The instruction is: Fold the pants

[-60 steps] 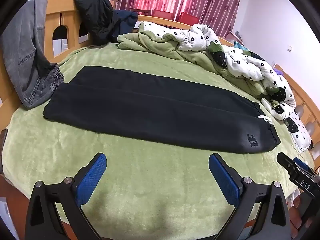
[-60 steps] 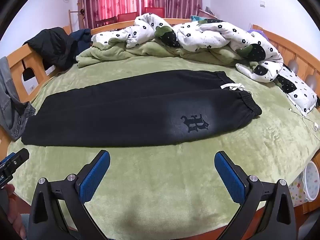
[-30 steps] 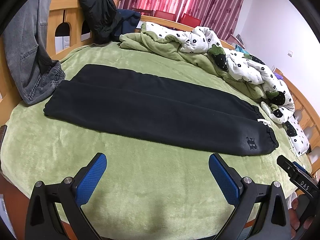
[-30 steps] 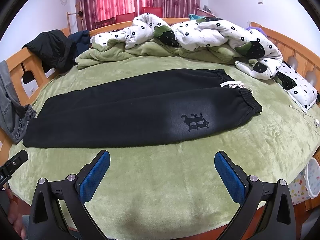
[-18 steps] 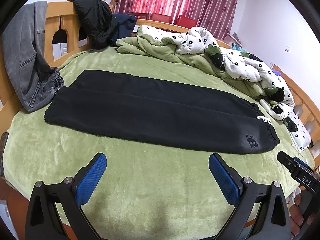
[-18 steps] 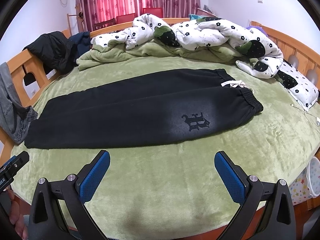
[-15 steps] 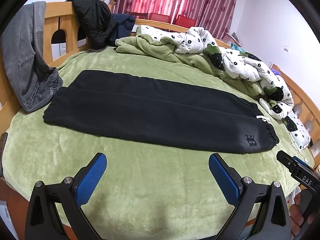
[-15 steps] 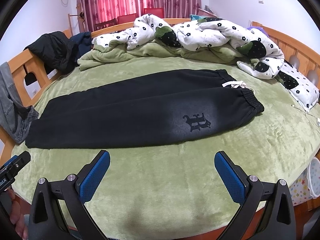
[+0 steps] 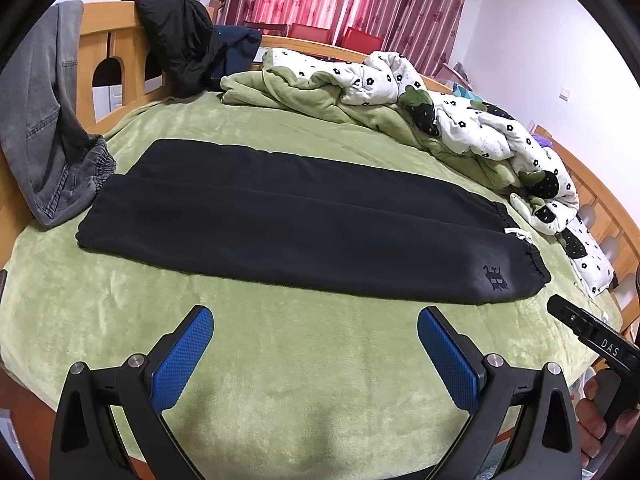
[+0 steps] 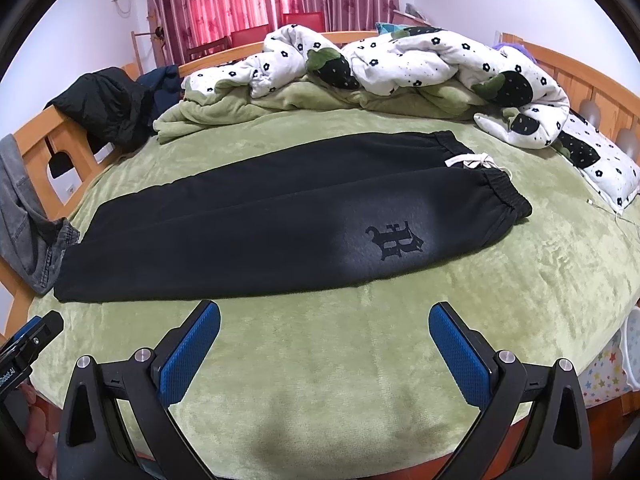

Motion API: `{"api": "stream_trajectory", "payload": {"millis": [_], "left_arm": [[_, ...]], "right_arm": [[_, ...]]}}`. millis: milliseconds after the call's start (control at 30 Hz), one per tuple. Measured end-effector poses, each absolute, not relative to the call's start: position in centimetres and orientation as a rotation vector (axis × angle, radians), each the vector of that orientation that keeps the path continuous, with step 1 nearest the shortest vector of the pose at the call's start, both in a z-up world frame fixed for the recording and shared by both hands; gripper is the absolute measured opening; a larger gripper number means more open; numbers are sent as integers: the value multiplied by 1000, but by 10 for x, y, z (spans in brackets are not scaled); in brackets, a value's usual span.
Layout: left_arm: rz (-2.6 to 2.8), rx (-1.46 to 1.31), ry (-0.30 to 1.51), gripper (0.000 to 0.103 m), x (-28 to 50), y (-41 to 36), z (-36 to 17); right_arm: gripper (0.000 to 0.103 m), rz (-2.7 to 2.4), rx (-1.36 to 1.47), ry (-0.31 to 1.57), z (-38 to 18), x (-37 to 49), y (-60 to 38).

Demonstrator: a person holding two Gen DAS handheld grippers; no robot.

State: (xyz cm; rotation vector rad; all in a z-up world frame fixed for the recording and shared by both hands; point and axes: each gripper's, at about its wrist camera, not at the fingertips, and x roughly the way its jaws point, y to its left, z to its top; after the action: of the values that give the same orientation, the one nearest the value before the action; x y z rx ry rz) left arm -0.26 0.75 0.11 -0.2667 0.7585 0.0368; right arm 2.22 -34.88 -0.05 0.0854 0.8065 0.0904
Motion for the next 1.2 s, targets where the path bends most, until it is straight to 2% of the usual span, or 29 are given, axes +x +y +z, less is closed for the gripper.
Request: {"api": "stream_trajectory", "payload": {"millis": [900,1200], "left_arm": [[1,-292,762,102,-4,12,-1],[-9,-275,777,102,0,9,-2]], "right_arm": [[102,117,76,813,2,25,-333],[102,119,153,854,-4,31,-340]]}}
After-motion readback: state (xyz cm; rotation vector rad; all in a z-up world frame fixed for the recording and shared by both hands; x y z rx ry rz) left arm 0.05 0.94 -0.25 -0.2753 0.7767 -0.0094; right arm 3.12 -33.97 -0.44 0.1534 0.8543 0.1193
